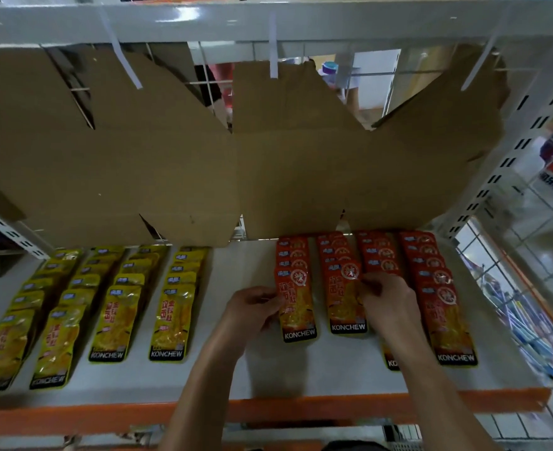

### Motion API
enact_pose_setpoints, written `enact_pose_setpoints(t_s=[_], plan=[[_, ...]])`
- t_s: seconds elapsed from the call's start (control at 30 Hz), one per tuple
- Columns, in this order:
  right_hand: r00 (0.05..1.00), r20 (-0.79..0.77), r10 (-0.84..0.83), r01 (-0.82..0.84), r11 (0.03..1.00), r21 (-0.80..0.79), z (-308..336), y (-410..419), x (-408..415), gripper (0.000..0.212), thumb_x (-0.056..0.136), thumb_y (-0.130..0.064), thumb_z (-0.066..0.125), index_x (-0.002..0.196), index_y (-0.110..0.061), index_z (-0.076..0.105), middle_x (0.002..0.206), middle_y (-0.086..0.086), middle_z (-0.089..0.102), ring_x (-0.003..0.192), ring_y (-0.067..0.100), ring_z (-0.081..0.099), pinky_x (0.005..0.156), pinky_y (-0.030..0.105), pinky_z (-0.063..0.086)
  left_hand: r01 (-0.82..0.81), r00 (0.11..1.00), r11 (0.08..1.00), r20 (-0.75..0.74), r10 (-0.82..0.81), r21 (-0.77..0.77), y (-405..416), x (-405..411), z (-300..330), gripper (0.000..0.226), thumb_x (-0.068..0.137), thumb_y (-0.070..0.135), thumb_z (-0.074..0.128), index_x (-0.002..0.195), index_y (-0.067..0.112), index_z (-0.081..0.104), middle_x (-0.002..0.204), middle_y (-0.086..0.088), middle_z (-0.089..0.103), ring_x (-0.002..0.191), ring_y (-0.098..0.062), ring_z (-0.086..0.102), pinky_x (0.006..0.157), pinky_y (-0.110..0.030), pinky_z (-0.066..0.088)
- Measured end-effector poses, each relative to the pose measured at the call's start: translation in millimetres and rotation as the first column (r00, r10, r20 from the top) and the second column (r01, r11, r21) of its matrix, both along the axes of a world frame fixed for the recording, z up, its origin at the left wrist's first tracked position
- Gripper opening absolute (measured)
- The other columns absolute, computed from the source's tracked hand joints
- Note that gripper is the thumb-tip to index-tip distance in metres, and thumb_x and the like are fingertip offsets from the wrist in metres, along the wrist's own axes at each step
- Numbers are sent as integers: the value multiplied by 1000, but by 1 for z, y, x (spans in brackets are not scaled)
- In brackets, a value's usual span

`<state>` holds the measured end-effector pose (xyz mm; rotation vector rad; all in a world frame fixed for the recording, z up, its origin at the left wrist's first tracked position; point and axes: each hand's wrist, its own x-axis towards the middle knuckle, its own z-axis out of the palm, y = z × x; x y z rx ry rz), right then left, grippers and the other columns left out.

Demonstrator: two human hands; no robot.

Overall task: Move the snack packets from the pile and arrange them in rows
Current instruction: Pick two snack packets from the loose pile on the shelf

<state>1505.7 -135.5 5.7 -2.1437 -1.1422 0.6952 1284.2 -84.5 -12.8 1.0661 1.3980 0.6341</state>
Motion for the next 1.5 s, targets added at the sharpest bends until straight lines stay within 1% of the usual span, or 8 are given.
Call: enact_pose_setpoints(t_s=[0.17, 0.3, 0.47, 0.77, 0.9, 1.03, 1.3, 1.5], plan=[[998, 50, 25, -23, 999, -45, 2, 6, 3, 32, 96, -27, 54, 125, -25, 66, 120, 7, 67, 107, 27, 63, 81, 34, 49, 3, 999, 1000, -43, -2, 14, 4, 2, 2, 5, 90, 17, 71, 91, 22, 74, 77, 1, 72, 64, -9, 62, 54, -19, 48], [998, 48, 42, -39, 997, -64, 3, 5, 5, 31, 96, -29, 54, 125, -24, 66, 119, 6, 66, 105, 27, 63, 77, 32, 47, 18, 997, 1000, -71, -17, 14, 7, 4, 0, 11, 91, 16, 69, 101, 15, 74, 72, 4, 70, 60, -7, 59, 54, -19, 45], [998, 38, 54, -51, 997, -64, 4, 3, 5, 29, 96, -28, 55, 123, -22, 66, 118, 7, 67, 102, 26, 64, 75, 30, 46, 16, 996, 1000, -84, -15, 6, 9, 6, 1, 7, 91, 15, 70, 97, 16, 73, 70, 1, 68, 56, -7, 58, 51, -18, 45], [988, 146, 58, -53, 998, -39, 3, 4, 2, 29, 96, -32, 54, 121, -25, 66, 113, 5, 69, 97, 25, 66, 72, 31, 50, -16, 995, 1000, -103, 18, 26, 12, 6, 3, 14, 85, 17, 76, 98, 12, 74, 89, -9, 75, 66, -10, 67, 53, -16, 51], [982, 177, 61, -55, 998, -37, 1, 6, 3, 30, 96, -32, 54, 123, -24, 65, 113, 5, 68, 97, 25, 65, 69, 29, 44, -17, 994, 1000, -103, 20, 21, 12, 5, 3, 14, 84, 14, 77, 97, 9, 74, 82, -7, 75, 58, -3, 68, 52, -15, 51], [973, 224, 57, -50, 998, -37, -2, 6, 3, 30, 96, -34, 54, 122, -24, 65, 110, 4, 69, 96, 25, 66, 70, 31, 48, -21, 993, 999, -114, 24, 23, 11, 4, 2, 15, 83, 14, 79, 95, 8, 74, 79, -4, 75, 56, -1, 67, 51, -14, 50], [963, 257, 80, -71, 997, -42, -1, 4, 2, 27, 97, -39, 51, 111, -24, 68, 96, 1, 70, 83, 21, 66, 63, 29, 46, -37, 990, 999, -134, 42, 37, 10, 2, 0, 20, 81, 14, 80, 98, 8, 72, 86, -9, 75, 68, -13, 68, 59, -23, 55], [958, 263, 112, -91, 992, -91, 2, 4, 2, 29, 96, -43, 49, 94, -21, 67, 81, -2, 66, 70, 20, 64, 66, 33, 54, -60, 990, 998, -126, 64, 34, 10, 1, -2, 20, 80, 13, 81, 97, 10, 71, 86, -8, 75, 71, -15, 69, 67, -29, 58]])
